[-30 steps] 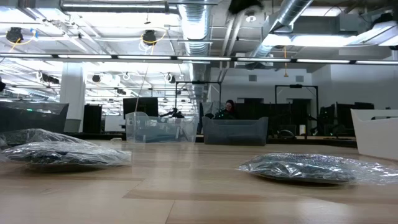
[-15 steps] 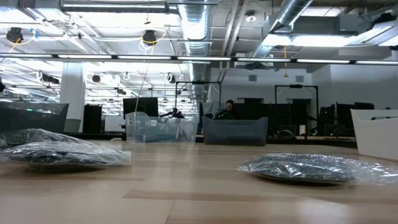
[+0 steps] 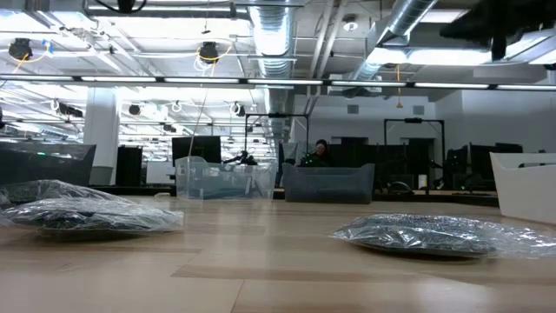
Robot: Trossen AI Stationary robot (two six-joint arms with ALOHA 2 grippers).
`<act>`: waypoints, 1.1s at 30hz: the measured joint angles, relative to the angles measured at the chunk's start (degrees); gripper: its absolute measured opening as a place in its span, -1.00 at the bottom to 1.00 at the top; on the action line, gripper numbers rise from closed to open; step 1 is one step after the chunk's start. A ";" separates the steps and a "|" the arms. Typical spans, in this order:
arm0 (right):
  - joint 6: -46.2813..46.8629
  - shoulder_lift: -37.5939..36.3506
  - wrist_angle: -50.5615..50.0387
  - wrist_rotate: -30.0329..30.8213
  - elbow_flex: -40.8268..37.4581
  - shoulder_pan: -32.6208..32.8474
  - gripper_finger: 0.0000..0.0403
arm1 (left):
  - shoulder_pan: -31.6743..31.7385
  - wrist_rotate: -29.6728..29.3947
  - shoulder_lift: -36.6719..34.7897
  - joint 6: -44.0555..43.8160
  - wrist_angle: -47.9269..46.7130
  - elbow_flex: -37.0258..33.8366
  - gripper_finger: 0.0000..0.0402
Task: Pick & Place Travel size toiletries
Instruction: Put the black hairbrush into the bottom black bin
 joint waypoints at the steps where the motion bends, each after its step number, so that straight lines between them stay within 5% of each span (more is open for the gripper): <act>1: 0.20 -1.65 2.82 -0.08 -2.76 0.05 -0.99 | 0.00 0.98 0.47 -0.03 0.02 0.01 0.02; 9: 0.47 -11.47 14.11 -3.44 -17.25 1.86 -1.00 | -2.29 7.78 3.05 -0.07 0.33 0.02 0.02; 26: 6.27 -10.58 21.32 -6.27 -29.68 5.78 -1.00 | -20.84 8.09 13.60 0.44 0.75 0.01 0.02; 33: 11.08 -10.47 21.29 -6.26 -31.43 5.74 -1.00 | -29.04 7.22 21.20 7.27 0.70 0.02 0.02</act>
